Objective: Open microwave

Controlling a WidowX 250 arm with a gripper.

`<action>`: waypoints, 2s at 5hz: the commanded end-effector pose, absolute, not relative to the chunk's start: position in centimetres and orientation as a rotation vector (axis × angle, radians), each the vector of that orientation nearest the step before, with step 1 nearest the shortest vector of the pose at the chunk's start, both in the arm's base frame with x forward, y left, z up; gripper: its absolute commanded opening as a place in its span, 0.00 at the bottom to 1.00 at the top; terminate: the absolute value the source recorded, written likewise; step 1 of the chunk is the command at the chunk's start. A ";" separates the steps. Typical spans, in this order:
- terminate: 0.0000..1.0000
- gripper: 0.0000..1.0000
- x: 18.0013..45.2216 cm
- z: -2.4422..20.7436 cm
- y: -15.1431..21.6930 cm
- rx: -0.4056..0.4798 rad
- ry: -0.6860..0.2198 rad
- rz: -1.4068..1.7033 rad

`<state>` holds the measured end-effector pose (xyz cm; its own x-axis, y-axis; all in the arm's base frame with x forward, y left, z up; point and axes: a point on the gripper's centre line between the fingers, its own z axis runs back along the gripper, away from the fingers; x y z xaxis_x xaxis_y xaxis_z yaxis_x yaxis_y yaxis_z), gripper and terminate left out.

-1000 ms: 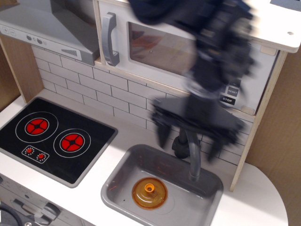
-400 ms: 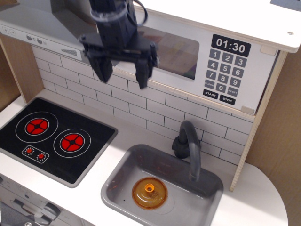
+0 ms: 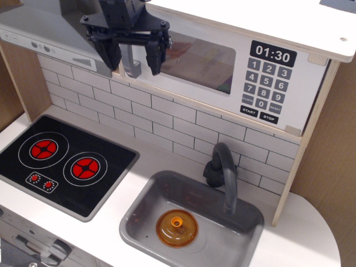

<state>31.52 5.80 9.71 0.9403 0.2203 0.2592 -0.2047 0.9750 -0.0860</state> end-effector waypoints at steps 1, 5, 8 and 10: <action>0.00 1.00 33.7 11.7 8.3 -0.006 -0.394 0.234; 0.00 0.00 35.3 9.5 10.0 0.061 -0.386 0.200; 0.00 0.00 34.2 8.9 9.5 0.042 -0.399 0.086; 0.00 0.00 27.5 9.1 7.2 -0.024 -0.338 -0.067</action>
